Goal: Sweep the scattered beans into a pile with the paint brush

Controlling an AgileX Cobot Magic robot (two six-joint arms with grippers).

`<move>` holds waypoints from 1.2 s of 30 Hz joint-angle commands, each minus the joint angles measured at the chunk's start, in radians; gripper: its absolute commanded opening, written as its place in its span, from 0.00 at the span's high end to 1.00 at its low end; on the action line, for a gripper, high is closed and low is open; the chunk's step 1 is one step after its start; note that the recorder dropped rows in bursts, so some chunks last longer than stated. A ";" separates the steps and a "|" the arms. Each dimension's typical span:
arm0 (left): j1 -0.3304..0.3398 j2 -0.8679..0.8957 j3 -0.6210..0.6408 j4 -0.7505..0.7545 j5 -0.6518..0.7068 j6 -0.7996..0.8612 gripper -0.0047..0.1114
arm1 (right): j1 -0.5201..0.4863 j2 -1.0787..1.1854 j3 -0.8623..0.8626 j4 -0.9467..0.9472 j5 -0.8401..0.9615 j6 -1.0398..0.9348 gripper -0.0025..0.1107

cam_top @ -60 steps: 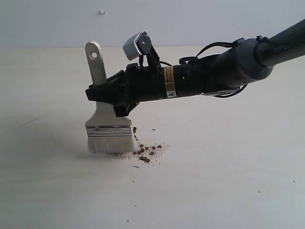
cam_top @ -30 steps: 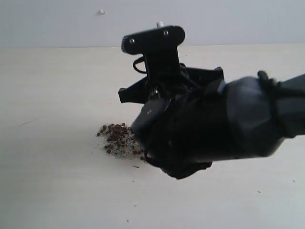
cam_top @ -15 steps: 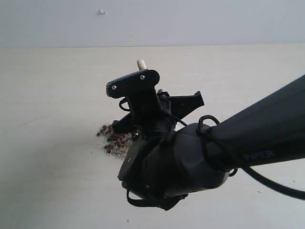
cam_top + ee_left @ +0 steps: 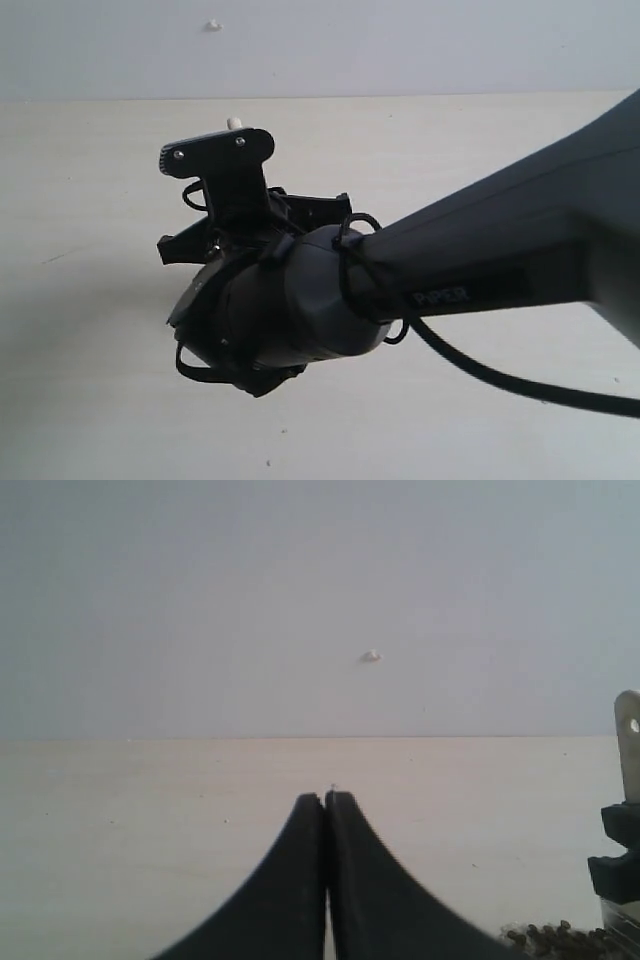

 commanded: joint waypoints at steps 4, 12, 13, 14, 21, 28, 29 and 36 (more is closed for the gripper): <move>0.003 -0.007 0.000 -0.008 -0.008 -0.004 0.96 | 0.007 0.015 -0.065 0.061 0.006 0.010 0.98; 0.003 -0.007 0.000 -0.008 -0.008 -0.004 0.96 | 0.075 -0.036 -0.071 0.052 0.240 -0.091 0.98; 0.003 -0.007 0.000 -0.008 -0.008 -0.004 0.96 | 0.082 -0.046 -0.071 0.052 0.251 -0.112 0.98; 0.003 -0.007 0.000 -0.008 -0.008 -0.004 0.96 | 0.088 -0.055 -0.071 0.050 0.262 -0.130 0.98; 0.003 -0.007 0.000 -0.008 -0.008 -0.004 0.96 | 0.090 -0.069 -0.071 0.178 0.306 -0.357 0.98; 0.003 -0.007 0.000 -0.008 -0.008 -0.004 0.96 | 0.107 -0.014 -0.071 0.276 0.164 -0.339 0.98; 0.003 -0.007 0.000 -0.008 -0.008 -0.004 0.96 | 0.111 -0.003 -0.071 0.263 0.124 -0.309 0.98; 0.003 -0.007 0.000 -0.008 -0.008 -0.004 0.96 | 0.111 0.021 -0.071 0.170 0.085 -0.089 0.98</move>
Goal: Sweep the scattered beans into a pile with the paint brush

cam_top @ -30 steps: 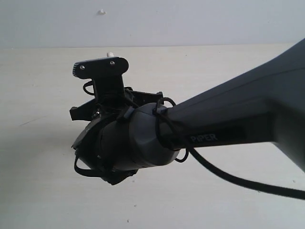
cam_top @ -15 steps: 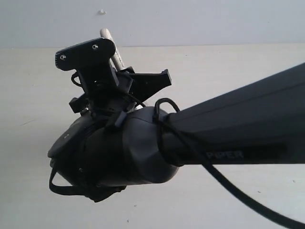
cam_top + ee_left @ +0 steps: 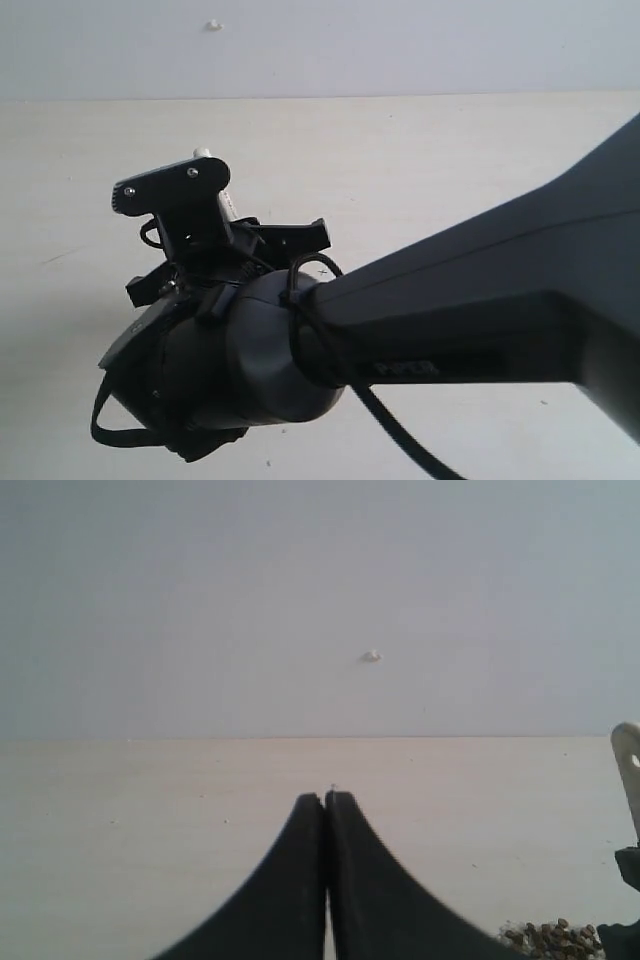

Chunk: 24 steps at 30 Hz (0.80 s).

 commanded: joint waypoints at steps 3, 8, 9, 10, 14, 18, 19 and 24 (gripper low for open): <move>0.003 -0.007 0.000 -0.008 -0.008 -0.004 0.96 | 0.002 0.000 -0.005 -0.033 0.056 0.153 0.98; 0.003 -0.007 0.000 -0.008 -0.008 -0.004 0.96 | 0.002 -0.054 -0.005 -0.036 0.163 0.065 0.98; 0.003 -0.007 0.000 -0.008 -0.008 -0.004 0.96 | 0.002 -0.079 -0.005 -0.038 0.173 0.023 0.98; 0.003 -0.007 0.000 -0.008 -0.008 -0.004 0.96 | 0.002 -0.094 -0.005 -0.049 0.178 -0.004 0.98; 0.003 -0.007 0.000 -0.008 -0.008 -0.004 0.96 | -0.021 -0.172 -0.005 -0.070 0.075 -0.333 0.98; 0.003 -0.007 0.000 -0.008 -0.008 -0.004 0.96 | -0.218 -0.308 -0.005 0.306 -0.265 -0.760 0.98; 0.003 -0.007 0.000 -0.008 -0.008 -0.004 0.96 | -0.265 -0.322 -0.005 0.401 -0.317 -0.841 0.98; 0.003 -0.007 0.000 -0.008 -0.008 -0.004 0.96 | -0.445 -0.362 -0.005 1.037 -0.391 -1.466 0.98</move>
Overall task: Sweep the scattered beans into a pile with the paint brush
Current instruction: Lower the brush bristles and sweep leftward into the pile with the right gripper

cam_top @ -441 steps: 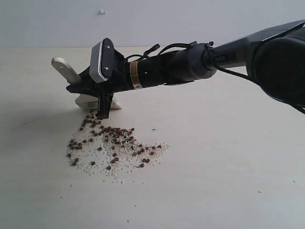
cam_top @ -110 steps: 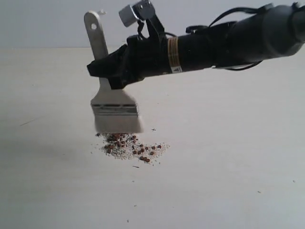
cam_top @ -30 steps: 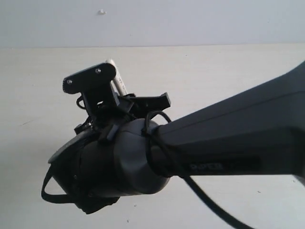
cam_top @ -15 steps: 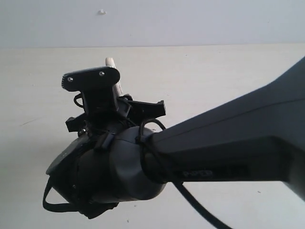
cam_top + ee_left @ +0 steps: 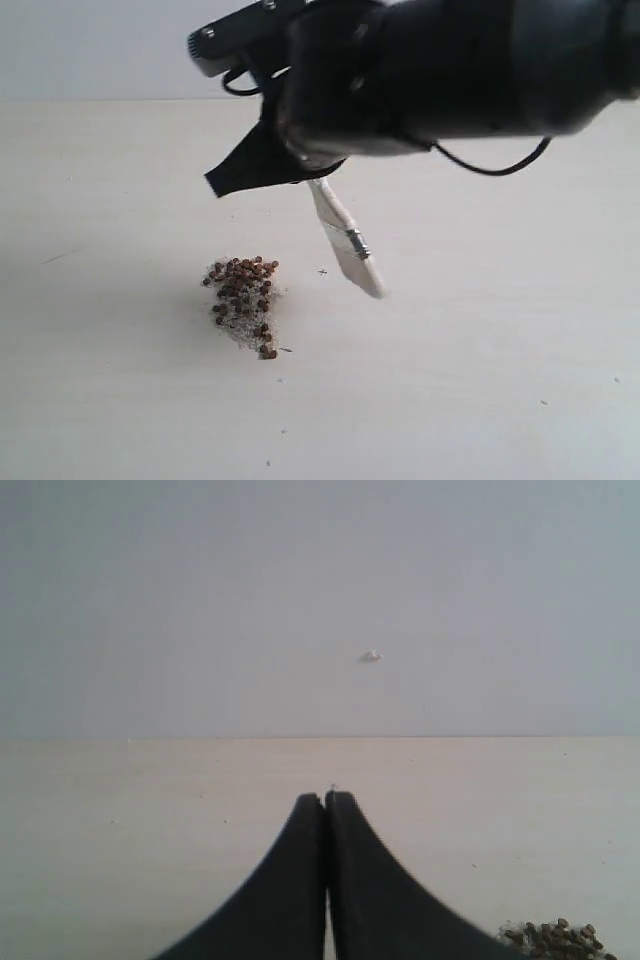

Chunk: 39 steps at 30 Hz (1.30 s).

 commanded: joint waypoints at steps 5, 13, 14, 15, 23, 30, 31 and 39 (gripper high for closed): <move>0.003 -0.007 0.000 -0.008 -0.008 -0.004 0.96 | -0.186 -0.041 -0.005 0.737 -0.016 -0.840 0.98; 0.003 -0.007 0.000 -0.008 -0.008 -0.004 0.96 | -0.201 -0.041 -0.005 1.036 -0.101 -1.246 0.98; 0.003 -0.007 0.000 -0.008 -0.008 -0.004 0.96 | -0.201 -0.041 -0.005 1.126 -0.088 -1.347 0.98; 0.003 -0.007 0.000 -0.008 -0.008 -0.004 0.96 | -0.201 -0.041 -0.005 1.204 -0.068 -1.439 0.98; 0.003 -0.007 0.000 -0.008 -0.008 -0.004 0.96 | -0.201 -0.036 0.073 1.953 0.430 -2.440 0.98; 0.003 -0.007 0.000 -0.008 -0.008 -0.004 0.96 | -0.201 0.017 0.196 2.116 0.448 -2.724 0.98; 0.003 -0.007 0.000 -0.008 -0.008 -0.004 0.96 | -0.201 0.064 0.196 2.124 0.468 -2.768 0.98; 0.003 -0.007 0.000 -0.008 -0.008 -0.004 0.96 | -0.230 0.215 0.192 2.217 0.470 -2.921 0.98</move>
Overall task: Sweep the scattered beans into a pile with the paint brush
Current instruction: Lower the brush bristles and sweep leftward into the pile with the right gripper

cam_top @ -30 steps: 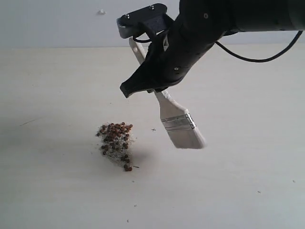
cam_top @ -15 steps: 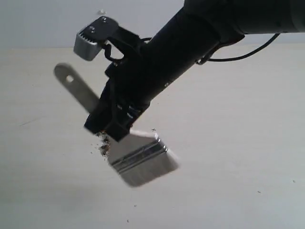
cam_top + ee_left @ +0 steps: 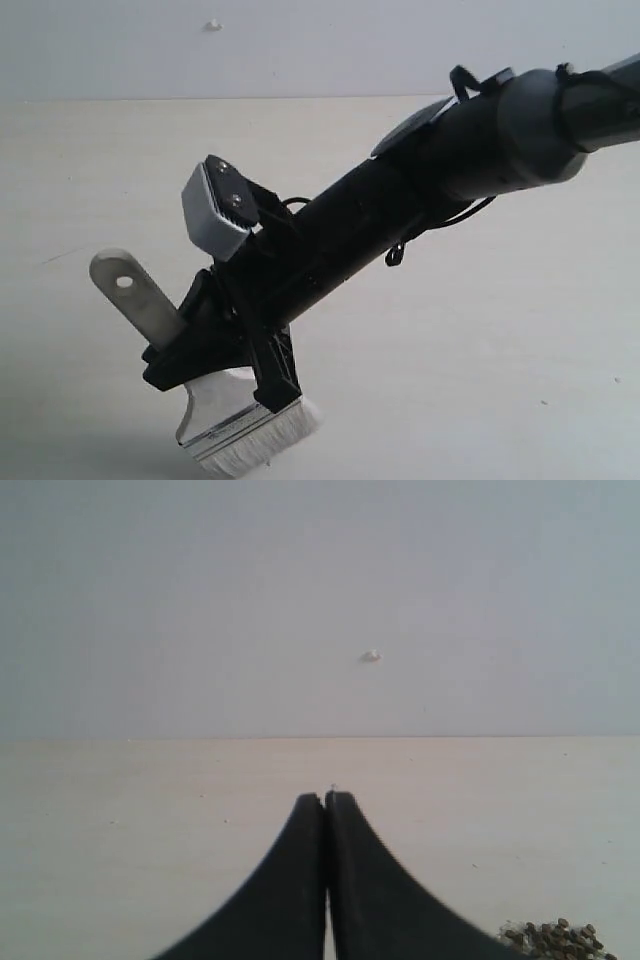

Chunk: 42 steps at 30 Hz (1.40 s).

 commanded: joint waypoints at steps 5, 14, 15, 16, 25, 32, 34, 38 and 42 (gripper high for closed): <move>0.003 -0.007 0.000 -0.008 -0.008 -0.004 0.96 | -0.125 0.098 -0.022 0.127 0.023 -0.119 0.98; 0.003 -0.007 0.000 -0.008 -0.008 -0.004 0.96 | -0.151 0.201 -0.181 0.136 0.037 -0.119 0.98; 0.003 -0.007 0.000 -0.008 -0.008 -0.004 0.96 | -0.151 0.210 -0.193 0.136 0.033 -0.119 0.98; 0.003 -0.007 0.000 -0.008 -0.008 -0.004 0.96 | -0.151 0.217 -0.204 0.138 0.033 -0.119 0.98; 0.003 -0.007 0.000 -0.008 -0.008 -0.004 0.96 | -0.151 0.247 -0.314 0.142 0.006 -0.101 0.98; 0.003 -0.007 0.000 -0.008 -0.008 -0.004 0.96 | -0.151 0.247 -0.362 0.109 0.062 0.009 0.98; 0.003 -0.007 0.000 -0.008 -0.008 -0.004 0.96 | -0.151 0.241 -0.369 0.106 0.099 0.057 0.98; 0.003 -0.007 0.000 -0.008 -0.008 -0.004 0.96 | -0.151 0.197 -0.371 0.094 0.109 0.174 0.98; 0.003 -0.007 0.000 -0.008 -0.008 -0.004 0.96 | -0.151 0.113 -0.371 -0.003 0.034 0.308 0.98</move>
